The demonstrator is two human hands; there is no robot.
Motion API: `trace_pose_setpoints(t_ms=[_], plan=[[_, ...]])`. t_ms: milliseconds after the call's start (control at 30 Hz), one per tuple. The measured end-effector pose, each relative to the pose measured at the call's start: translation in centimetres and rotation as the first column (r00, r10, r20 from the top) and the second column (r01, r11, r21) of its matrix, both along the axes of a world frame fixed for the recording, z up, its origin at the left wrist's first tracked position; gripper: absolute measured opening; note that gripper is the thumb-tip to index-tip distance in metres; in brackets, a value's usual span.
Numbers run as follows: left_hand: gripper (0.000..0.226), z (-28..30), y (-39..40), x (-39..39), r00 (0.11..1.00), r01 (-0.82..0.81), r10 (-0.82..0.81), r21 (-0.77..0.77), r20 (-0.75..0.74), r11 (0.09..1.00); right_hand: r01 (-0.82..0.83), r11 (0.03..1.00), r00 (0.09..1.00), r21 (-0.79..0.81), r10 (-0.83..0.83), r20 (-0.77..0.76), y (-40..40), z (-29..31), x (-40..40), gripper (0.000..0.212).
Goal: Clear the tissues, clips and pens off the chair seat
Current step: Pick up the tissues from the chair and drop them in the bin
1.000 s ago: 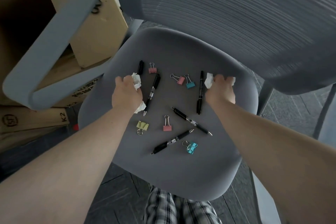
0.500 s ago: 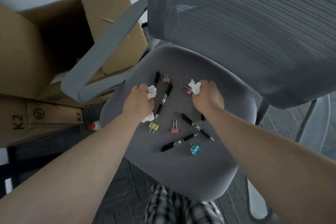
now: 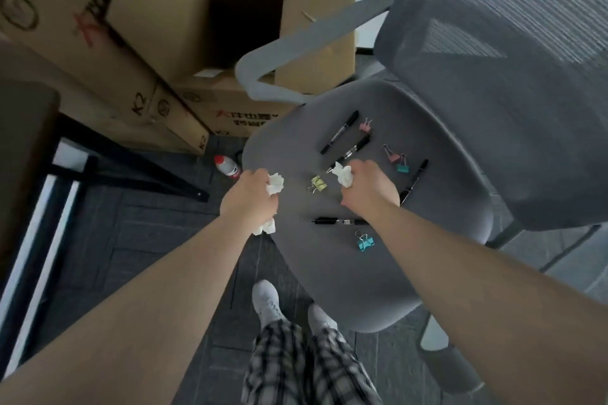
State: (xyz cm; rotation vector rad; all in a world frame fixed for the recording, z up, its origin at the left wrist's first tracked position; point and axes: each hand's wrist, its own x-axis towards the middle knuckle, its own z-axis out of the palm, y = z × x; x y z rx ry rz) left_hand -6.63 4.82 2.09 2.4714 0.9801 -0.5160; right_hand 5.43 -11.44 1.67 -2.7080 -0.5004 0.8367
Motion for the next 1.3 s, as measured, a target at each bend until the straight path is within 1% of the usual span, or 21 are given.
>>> trace_pose_setpoints(t_ms=[67,167,267,367,467,533,667,767,833,933,1033,1200,1300], plan=[[0.023,0.6,-0.2,-3.3,0.998,-0.07,0.07,-0.002,-0.012,0.998,-0.078,0.997,0.997,-0.025,0.078,-0.004,0.7,0.2,-1.9,0.018],[0.026,1.3,0.2,-8.7,0.983,-0.179,0.179,0.007,-0.037,0.984,-0.206,0.978,0.978,-0.014,0.206,-0.015,3.2,0.5,-5.5,0.017],[0.026,2.0,0.5,-14.4,0.954,-0.293,0.294,0.026,-0.051,0.956,-0.393,0.919,0.919,-0.012,0.393,-0.02,6.4,0.8,-10.1,0.021],[0.028,2.7,0.4,-19.9,0.912,-0.407,0.408,0.032,-0.04,0.913,-0.546,0.837,0.837,0.005,0.546,-0.02,8.9,1.0,-15.1,0.02],[0.026,3.4,-0.6,-25.6,0.856,-0.516,0.516,0.026,-0.02,0.856,-0.703,0.711,0.711,0.0,0.703,-0.01,10.5,0.9,-20.2,0.019],[0.025,3.7,-1.8,-29.6,0.815,-0.579,0.58,0.023,-0.021,0.815,-0.776,0.631,0.631,-0.007,0.776,0.003,10.8,1.1,-23.9,0.017],[0.023,4.0,-5.2,-38.4,0.726,-0.688,0.688,-0.002,-0.024,0.726,-0.816,0.577,0.578,0.033,0.816,0.02,9.3,2.7,-32.1,0.016],[0.024,4.4,-9.0,-45.2,0.653,-0.757,0.757,-0.006,-0.016,0.653,-0.864,0.5,0.502,0.056,0.863,0.049,6.9,3.9,-38.7,0.016],[0.026,4.8,-12.2,-49.8,0.605,-0.796,0.796,0.007,-0.007,0.605,-0.892,0.449,0.451,0.044,0.891,0.056,4.7,4.3,-43.2,0.016],[0.025,5.1,-18.0,-57.3,0.512,-0.858,0.859,-0.014,0.018,0.513,-0.935,0.353,0.354,0.022,0.933,0.067,1.1,4.9,-50.4,0.016],[0.022,5.6,-23.6,-65.2,0.425,-0.904,0.904,-0.024,0.046,0.426,-0.959,0.279,0.281,0.04,0.957,0.065,-2.5,5.5,-58.8,0.016],[0.02,6.1,-31.5,-77.6,0.274,-0.962,0.96,-0.002,0.052,0.275,-0.99,0.087,0.09,0.112,0.996,0.014,-8.4,6.4,-73.5,0.018],[0.022,5.9,-34.6,-83.6,0.197,-0.98,0.979,0.0,0.044,0.197,-0.992,-0.002,-0.001,0.129,1.0,0.008,-10.6,6.8,-80.4,0.018]])
